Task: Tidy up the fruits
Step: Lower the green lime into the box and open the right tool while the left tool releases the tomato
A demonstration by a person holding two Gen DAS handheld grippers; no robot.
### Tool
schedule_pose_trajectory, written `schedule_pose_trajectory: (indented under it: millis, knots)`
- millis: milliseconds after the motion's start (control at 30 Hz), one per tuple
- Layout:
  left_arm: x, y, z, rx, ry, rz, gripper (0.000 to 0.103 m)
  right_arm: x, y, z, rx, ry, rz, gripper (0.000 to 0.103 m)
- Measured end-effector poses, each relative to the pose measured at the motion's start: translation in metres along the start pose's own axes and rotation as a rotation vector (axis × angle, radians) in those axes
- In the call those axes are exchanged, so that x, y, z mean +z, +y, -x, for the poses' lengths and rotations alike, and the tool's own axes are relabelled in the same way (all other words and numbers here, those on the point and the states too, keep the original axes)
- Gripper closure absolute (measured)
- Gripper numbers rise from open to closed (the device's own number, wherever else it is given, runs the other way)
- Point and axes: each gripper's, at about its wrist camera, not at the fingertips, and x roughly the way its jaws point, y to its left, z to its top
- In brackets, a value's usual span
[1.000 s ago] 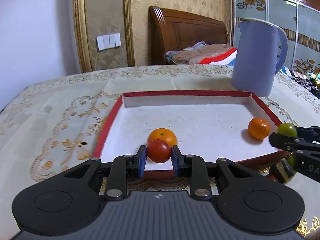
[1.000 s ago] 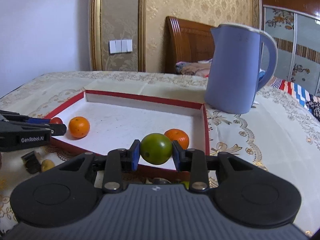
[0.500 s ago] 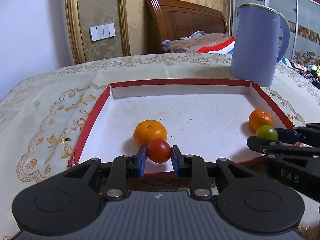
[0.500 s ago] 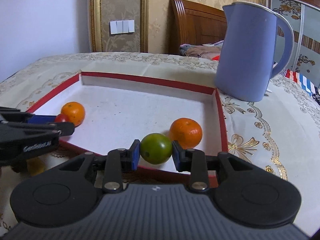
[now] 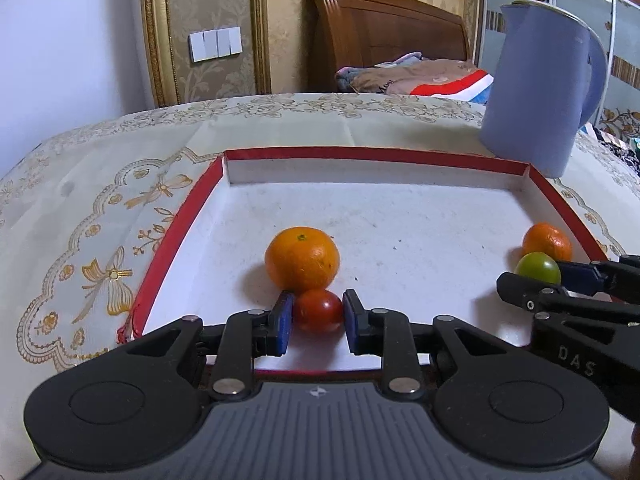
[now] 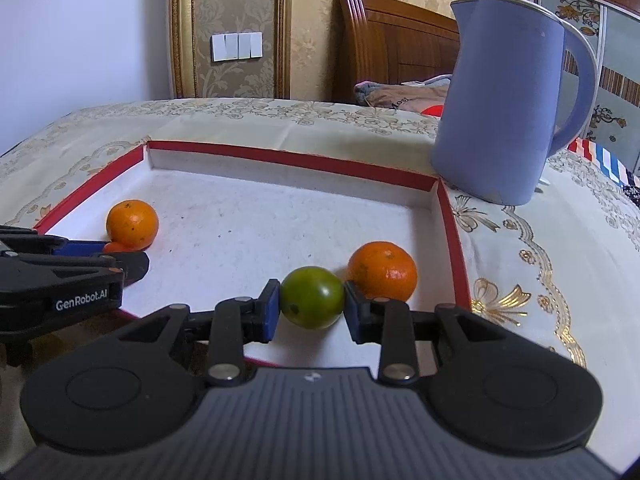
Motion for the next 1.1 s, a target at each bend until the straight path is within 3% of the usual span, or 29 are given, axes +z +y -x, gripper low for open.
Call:
schedule_pose_trajectory:
  millis: [567,667,733,767,867,1100]
  knots:
    - [0.018,0.003,-0.025,0.057,-0.038,0.018,0.075,0.017,-0.011,-0.033,-0.075,0.014,-0.057,0.072]
    - [0.017,0.004,-0.024,0.06,-0.038,0.03,0.07,0.016,-0.012,-0.032,-0.065,0.017,-0.07,0.071]
    - [0.017,0.005,-0.025,0.083,-0.024,0.03,0.039,0.017,-0.015,-0.031,-0.053,0.022,-0.081,0.068]
    - [0.016,0.006,-0.025,0.096,-0.023,0.038,0.035,0.016,-0.016,-0.03,-0.044,0.022,-0.089,0.064]
    - [0.015,0.004,-0.018,0.071,-0.059,0.019,0.035,0.015,-0.012,-0.027,-0.027,0.025,-0.08,0.052]
    - [0.008,-0.006,-0.012,0.112,-0.098,-0.047,0.034,0.01,-0.007,-0.017,-0.018,0.001,-0.066,0.042]
